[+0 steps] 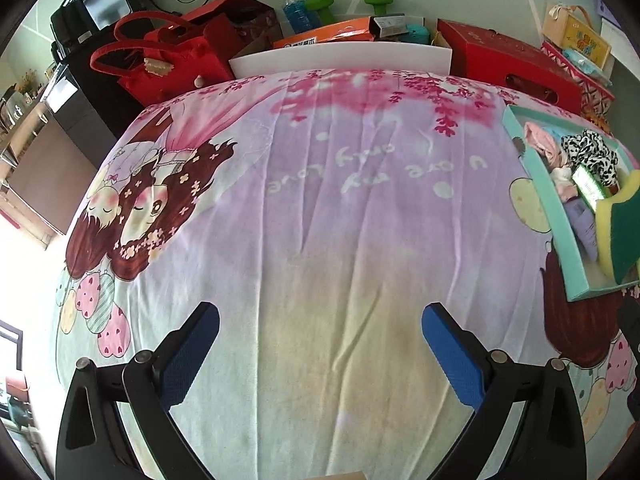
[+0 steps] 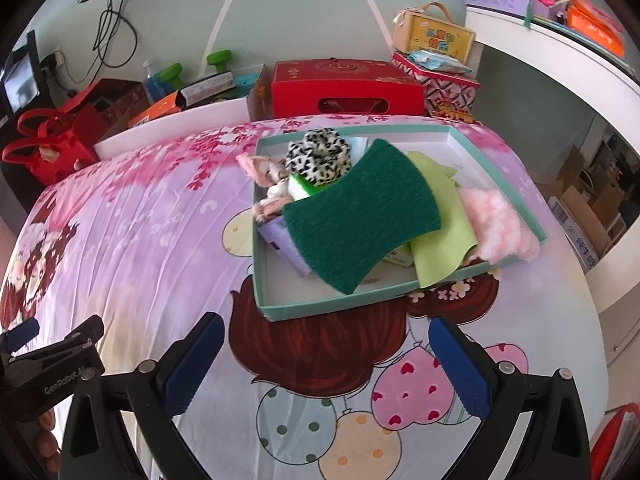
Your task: Organize soft objects
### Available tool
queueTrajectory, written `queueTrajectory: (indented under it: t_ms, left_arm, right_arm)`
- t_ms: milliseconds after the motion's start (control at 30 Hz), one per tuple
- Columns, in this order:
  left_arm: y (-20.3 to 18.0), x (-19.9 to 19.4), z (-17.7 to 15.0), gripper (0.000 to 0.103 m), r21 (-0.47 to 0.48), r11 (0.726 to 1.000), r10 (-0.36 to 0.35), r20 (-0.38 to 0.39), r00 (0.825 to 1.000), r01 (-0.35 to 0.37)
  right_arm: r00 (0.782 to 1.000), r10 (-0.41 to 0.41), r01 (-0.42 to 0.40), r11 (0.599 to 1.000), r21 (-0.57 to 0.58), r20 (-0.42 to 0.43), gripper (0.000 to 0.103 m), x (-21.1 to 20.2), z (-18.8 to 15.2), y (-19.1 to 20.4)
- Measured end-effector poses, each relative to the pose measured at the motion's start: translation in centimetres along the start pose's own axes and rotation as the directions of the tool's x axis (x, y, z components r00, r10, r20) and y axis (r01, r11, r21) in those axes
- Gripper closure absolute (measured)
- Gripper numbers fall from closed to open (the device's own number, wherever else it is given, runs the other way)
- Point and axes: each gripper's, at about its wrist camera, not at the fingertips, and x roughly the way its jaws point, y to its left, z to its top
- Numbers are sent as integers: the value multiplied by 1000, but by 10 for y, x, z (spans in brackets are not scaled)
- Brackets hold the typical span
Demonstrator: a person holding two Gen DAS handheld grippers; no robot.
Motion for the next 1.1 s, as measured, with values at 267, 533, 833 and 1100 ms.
queueTrajectory:
  t_ms: [267, 533, 833, 1100]
  left_arm:
    - [1, 4, 3, 2, 14, 1000, 9, 16, 1000, -9]
    - [-6, 18, 6, 2, 32, 999, 0, 15, 1000, 0]
    - [-13, 29, 7, 2, 37, 999, -7, -9, 1000, 8]
    - [-13, 31, 6, 2, 40, 999, 4, -12, 1000, -4]
  right_arm:
    - [1000, 7, -7, 1000, -9, -16, 0, 11, -1, 3]
    - [999, -6, 6, 1000, -21, -36, 0, 24, 2, 3]
    - [999, -17, 16, 1000, -4, -50, 0, 30, 4, -4]
    - [998, -21, 22, 1000, 16, -55, 0, 32, 3, -8]
